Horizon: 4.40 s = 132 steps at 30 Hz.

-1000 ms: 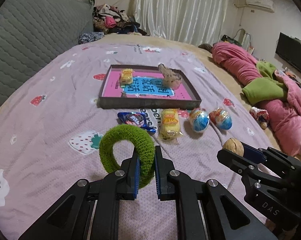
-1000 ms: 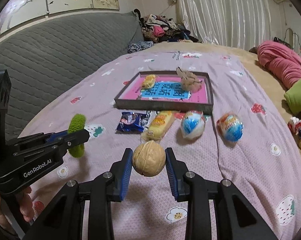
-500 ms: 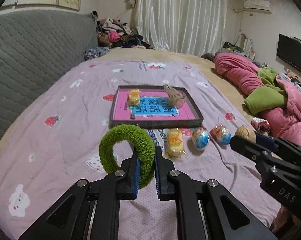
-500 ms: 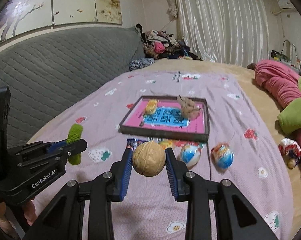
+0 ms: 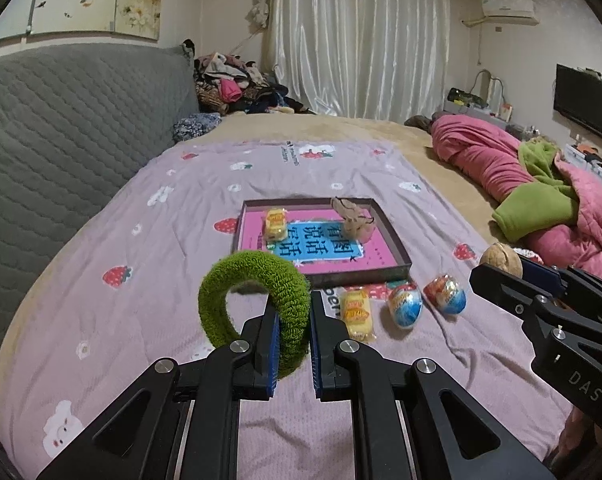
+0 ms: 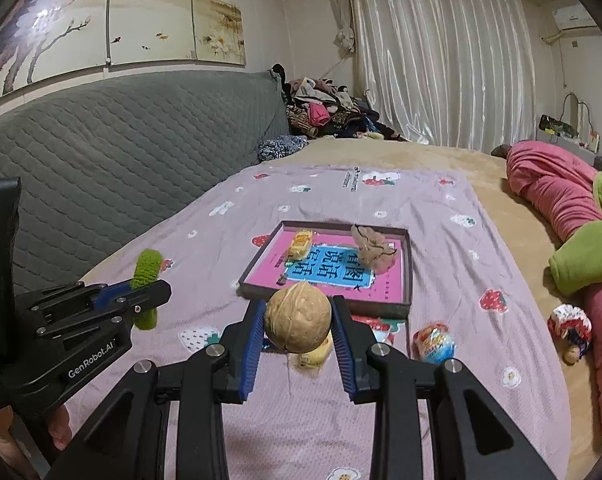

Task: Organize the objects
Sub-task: 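Lift the ring and walnut and carry both toward the tray, then lower the ring and walnut over the pink book in the tray, then open the left tool to drop the green ring while the right tool releases the walnut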

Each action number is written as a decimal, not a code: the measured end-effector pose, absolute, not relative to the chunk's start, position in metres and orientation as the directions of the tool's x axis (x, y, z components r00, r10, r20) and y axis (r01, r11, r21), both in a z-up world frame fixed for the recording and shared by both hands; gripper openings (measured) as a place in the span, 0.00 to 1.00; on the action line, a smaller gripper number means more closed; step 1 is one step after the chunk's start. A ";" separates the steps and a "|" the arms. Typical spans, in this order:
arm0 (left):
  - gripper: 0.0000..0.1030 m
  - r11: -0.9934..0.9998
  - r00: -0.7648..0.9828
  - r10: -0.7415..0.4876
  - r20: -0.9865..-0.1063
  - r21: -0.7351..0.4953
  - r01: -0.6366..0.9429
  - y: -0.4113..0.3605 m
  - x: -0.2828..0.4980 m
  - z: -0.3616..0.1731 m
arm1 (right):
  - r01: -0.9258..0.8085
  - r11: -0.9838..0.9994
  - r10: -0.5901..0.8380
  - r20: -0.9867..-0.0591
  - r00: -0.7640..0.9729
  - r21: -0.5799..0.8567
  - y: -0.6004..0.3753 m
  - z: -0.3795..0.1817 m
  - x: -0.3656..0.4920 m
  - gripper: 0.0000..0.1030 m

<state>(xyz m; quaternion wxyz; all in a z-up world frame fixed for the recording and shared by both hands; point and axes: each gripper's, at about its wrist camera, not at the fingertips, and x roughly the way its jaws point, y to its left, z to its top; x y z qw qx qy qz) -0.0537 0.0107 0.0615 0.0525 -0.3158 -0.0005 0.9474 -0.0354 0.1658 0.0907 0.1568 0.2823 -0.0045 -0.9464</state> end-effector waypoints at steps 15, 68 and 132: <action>0.12 -0.993 -0.811 0.106 -0.575 -0.025 -0.111 0.015 -0.103 0.102 | 0.295 -0.954 -0.282 -0.502 -0.818 0.055 0.162 0.124 -0.063 0.32; 0.12 -0.995 -0.735 0.084 -0.673 -0.014 -0.102 0.019 -0.307 -0.032 | 0.240 -0.969 -0.226 -0.621 -0.750 0.063 0.166 0.014 -0.253 0.32; 0.71 -0.994 -0.604 0.109 -0.790 -0.068 -0.091 0.004 -0.353 -0.115 | 0.200 -0.978 -0.165 -0.790 -0.590 0.055 0.192 -0.074 -0.319 0.50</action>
